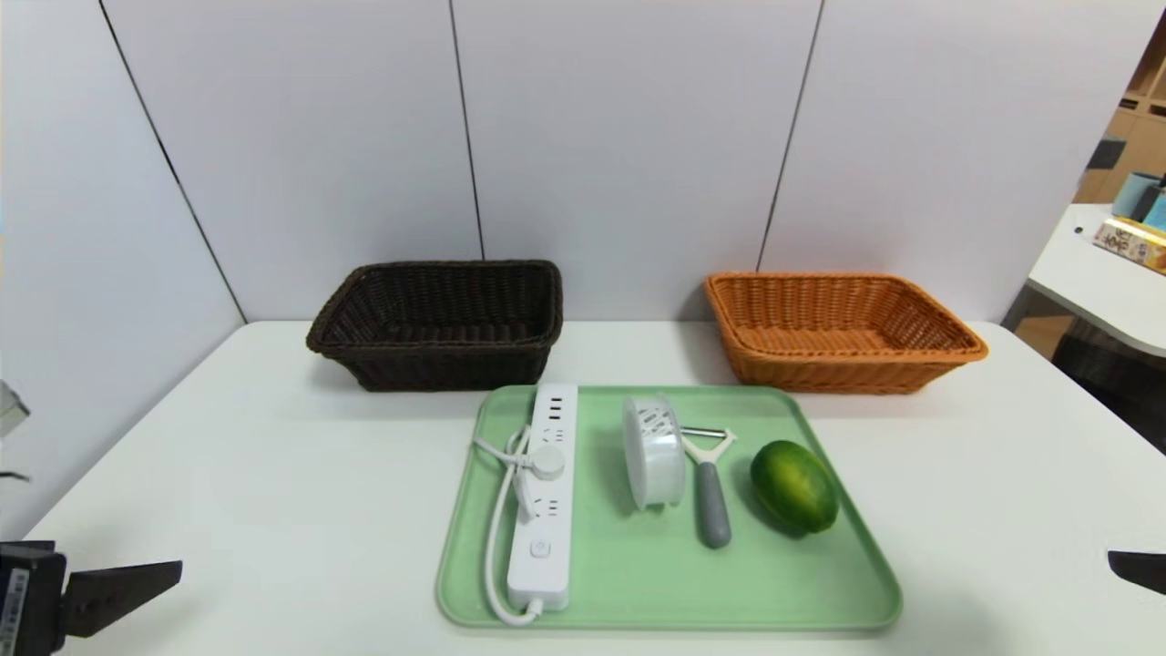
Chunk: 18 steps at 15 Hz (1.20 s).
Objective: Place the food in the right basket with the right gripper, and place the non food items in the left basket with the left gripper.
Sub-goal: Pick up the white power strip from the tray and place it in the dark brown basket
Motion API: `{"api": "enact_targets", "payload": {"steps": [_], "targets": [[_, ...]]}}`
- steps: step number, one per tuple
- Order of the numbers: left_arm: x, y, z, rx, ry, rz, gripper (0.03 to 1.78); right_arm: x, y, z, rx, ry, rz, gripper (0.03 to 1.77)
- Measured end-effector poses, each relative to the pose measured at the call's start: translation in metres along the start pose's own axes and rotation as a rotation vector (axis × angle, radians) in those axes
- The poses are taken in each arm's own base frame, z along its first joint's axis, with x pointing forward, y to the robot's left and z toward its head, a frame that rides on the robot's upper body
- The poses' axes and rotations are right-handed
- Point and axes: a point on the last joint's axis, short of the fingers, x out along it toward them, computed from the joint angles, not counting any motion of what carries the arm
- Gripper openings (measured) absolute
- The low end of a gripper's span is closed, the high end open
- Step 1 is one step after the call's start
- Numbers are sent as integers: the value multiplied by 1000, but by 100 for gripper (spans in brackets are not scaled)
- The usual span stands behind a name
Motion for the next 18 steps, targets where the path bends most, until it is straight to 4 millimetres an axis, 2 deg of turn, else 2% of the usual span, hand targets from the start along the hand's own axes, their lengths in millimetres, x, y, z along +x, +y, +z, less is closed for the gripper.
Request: {"api": "enact_targets", "payload": {"steps": [4, 7, 11, 14, 18], "targets": [[16, -6, 33, -60, 67, -102, 169, 21, -4, 18, 1, 79, 15, 170], [33, -21, 47, -68, 119, -177, 169, 36, -7, 25, 31, 127, 18, 170], [49, -69, 66, -105, 203, -311, 169, 50, -4, 34, 51, 172, 22, 170], [65, -103, 78, -121, 236, -302, 169, 56, 2, 42, 18, 183, 0, 170], [81, -133, 84, -78, 252, -297, 169, 63, 12, 55, 14, 175, 22, 170]]}}
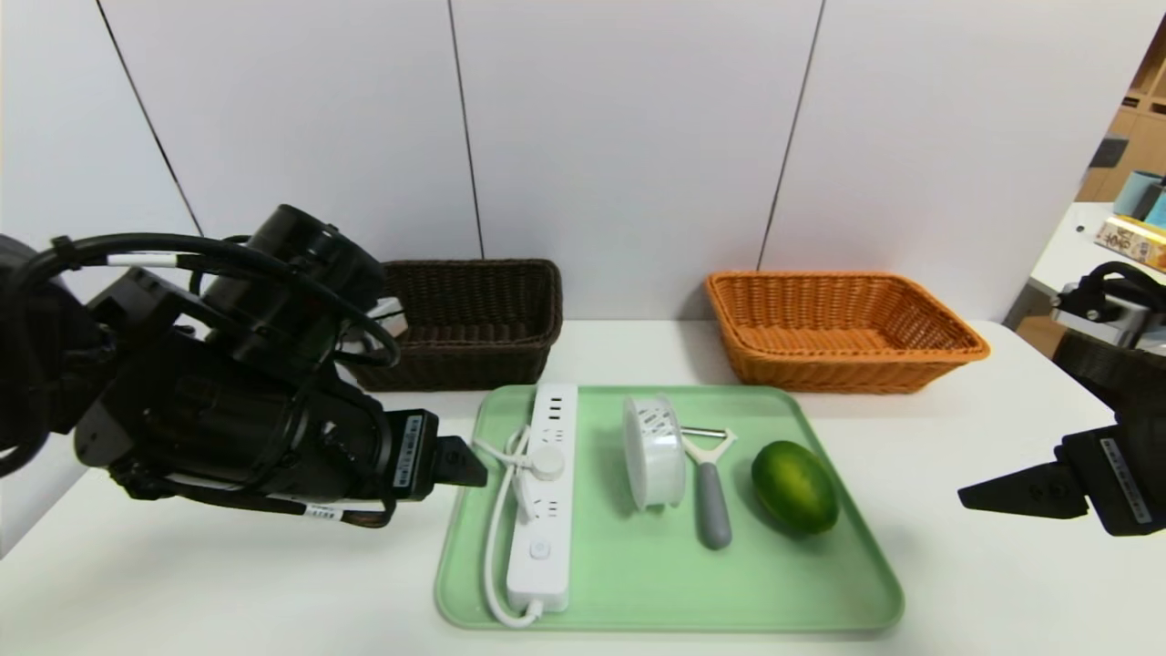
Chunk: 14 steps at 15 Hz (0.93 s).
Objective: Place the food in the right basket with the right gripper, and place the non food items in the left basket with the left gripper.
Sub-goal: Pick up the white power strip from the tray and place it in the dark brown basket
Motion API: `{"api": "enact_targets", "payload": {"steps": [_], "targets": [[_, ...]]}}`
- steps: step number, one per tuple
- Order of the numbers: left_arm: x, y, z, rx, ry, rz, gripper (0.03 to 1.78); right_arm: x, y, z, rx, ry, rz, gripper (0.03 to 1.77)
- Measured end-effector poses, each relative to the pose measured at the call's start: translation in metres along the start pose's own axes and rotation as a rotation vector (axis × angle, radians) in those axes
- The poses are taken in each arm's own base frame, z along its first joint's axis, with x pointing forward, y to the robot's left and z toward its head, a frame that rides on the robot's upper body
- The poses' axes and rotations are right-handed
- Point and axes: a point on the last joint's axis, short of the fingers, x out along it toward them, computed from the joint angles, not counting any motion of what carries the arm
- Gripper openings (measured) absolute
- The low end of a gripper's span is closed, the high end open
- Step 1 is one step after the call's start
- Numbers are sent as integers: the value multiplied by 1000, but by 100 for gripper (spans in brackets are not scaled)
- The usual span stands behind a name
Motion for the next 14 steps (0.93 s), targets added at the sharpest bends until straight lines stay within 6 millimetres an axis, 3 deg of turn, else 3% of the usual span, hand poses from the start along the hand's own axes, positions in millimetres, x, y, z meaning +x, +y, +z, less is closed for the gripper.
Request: {"api": "enact_targets", "payload": {"steps": [5, 14], "targets": [[10, -16, 11, 28, -7, -25, 169, 7, 17, 17, -49, -113, 61, 170], [30, -50, 18, 84, 13, -70, 169, 8, 36, 27, -98, -203, 141, 170]]}}
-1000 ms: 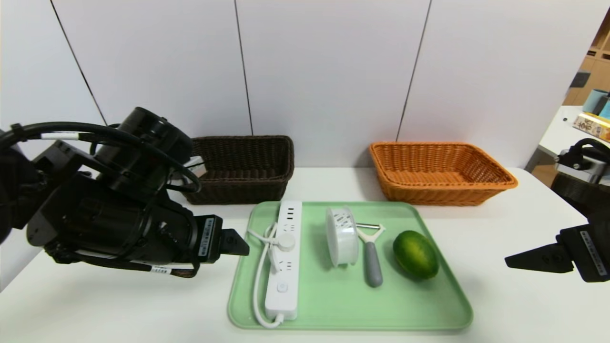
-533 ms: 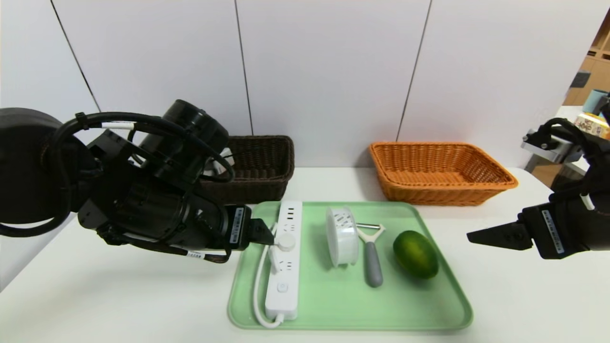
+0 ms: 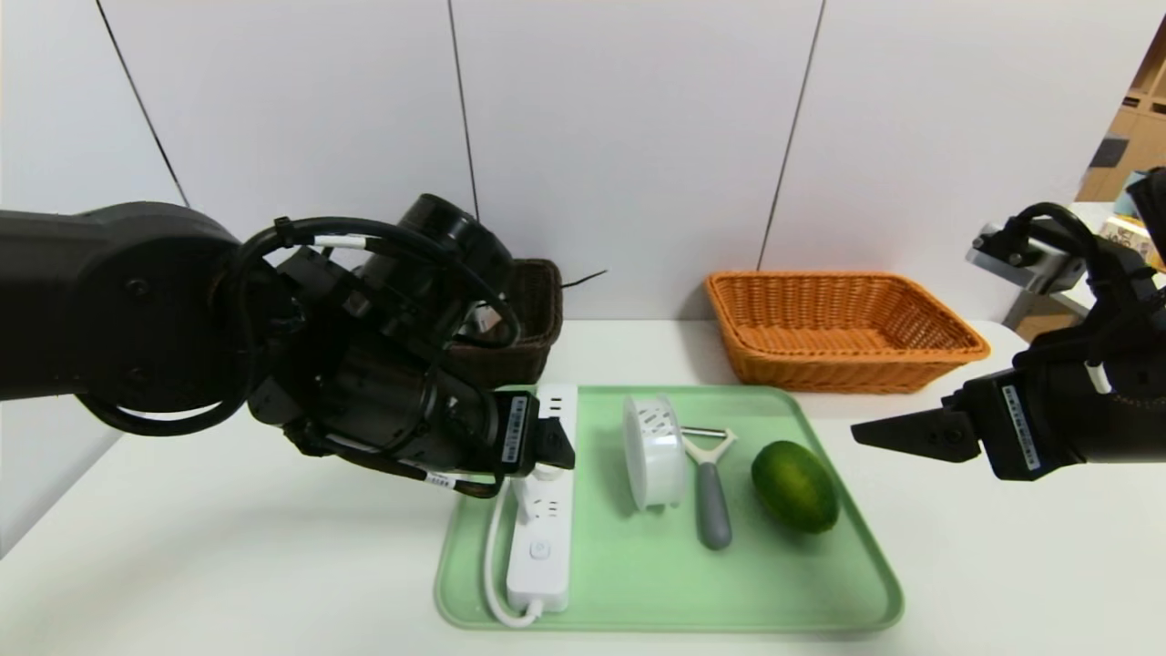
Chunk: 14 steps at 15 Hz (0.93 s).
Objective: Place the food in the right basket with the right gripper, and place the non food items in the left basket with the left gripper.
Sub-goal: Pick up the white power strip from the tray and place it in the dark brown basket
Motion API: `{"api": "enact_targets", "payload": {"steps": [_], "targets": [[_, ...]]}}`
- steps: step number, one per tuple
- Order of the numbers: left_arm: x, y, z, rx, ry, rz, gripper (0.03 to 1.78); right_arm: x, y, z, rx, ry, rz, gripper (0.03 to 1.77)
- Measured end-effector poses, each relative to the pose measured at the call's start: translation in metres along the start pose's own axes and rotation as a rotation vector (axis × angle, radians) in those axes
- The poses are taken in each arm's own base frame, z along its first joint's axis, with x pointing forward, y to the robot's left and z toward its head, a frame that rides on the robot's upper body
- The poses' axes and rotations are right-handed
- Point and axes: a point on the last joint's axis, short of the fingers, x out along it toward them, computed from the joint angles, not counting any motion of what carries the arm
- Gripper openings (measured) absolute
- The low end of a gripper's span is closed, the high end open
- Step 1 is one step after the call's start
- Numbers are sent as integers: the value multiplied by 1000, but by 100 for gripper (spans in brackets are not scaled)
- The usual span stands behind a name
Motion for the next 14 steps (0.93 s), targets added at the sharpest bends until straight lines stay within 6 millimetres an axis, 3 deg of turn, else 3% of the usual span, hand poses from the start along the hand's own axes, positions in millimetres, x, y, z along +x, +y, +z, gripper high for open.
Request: {"api": "enact_targets", "payload": {"steps": [6, 14], "targets": [[26, -12, 2, 28, 14, 52, 169, -12, 13, 12, -21, -61, 51, 170], [61, -14, -3, 18, 53, 151, 169, -14, 17, 14, -32, -75, 65, 170]]}}
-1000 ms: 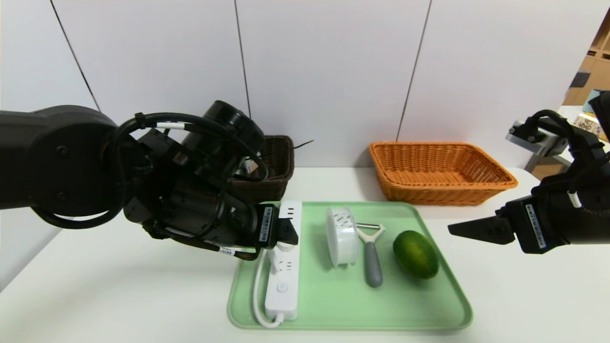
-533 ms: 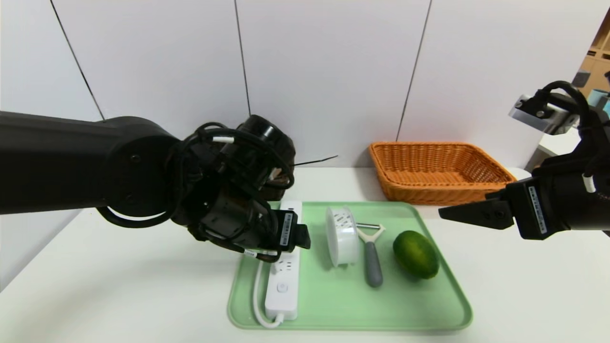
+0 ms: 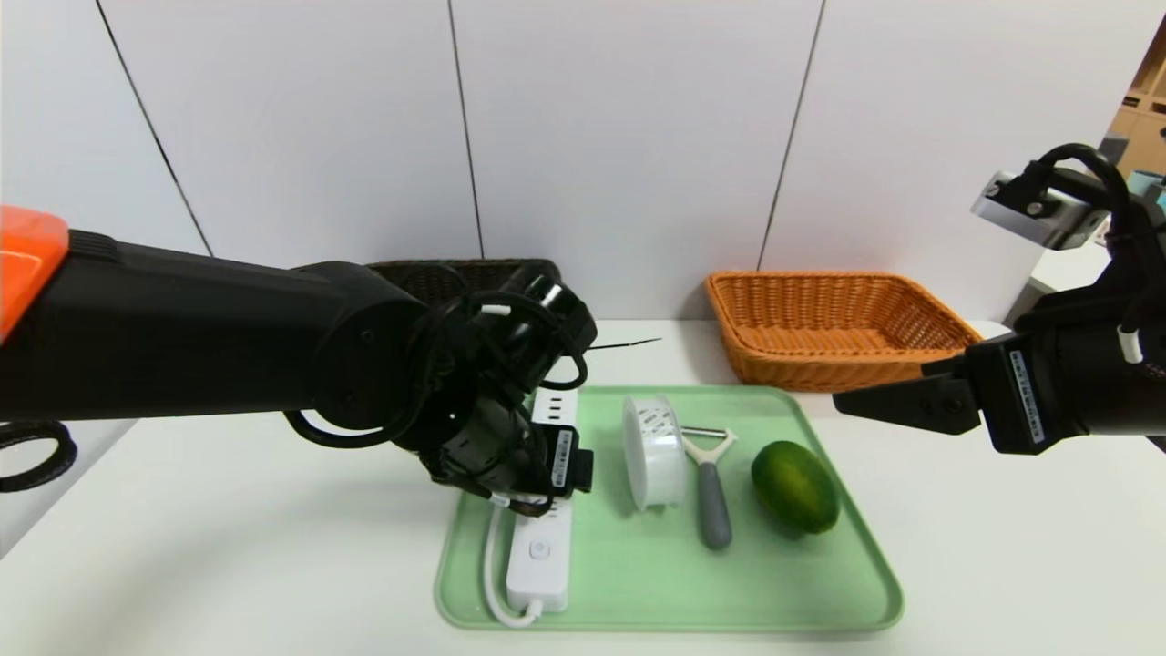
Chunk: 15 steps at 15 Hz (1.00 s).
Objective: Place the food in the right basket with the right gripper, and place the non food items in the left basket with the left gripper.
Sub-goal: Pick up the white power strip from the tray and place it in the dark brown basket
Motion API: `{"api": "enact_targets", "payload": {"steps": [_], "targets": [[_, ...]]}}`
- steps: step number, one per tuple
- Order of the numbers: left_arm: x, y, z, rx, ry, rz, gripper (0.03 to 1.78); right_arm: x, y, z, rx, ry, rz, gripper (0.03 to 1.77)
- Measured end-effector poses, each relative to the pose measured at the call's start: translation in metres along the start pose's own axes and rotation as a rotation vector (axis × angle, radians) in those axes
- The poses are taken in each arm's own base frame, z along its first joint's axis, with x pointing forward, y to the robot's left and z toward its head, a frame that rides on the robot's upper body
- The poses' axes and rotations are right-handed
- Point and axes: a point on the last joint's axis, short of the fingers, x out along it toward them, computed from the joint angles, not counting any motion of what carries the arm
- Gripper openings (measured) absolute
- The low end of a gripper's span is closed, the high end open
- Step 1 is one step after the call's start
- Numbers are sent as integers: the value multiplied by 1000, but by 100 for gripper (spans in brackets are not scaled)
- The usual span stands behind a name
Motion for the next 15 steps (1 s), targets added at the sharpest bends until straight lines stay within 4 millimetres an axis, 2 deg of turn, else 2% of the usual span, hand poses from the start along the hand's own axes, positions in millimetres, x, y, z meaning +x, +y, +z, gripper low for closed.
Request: {"api": "enact_targets", "payload": {"steps": [5, 15], "targets": [[19, -2, -2, -4, 37, 28, 169, -1, 0, 0, -1, -1, 0, 170], [40, -6, 5, -25, 47, 42, 169, -4, 0, -2, -1, -6, 0, 170]]}}
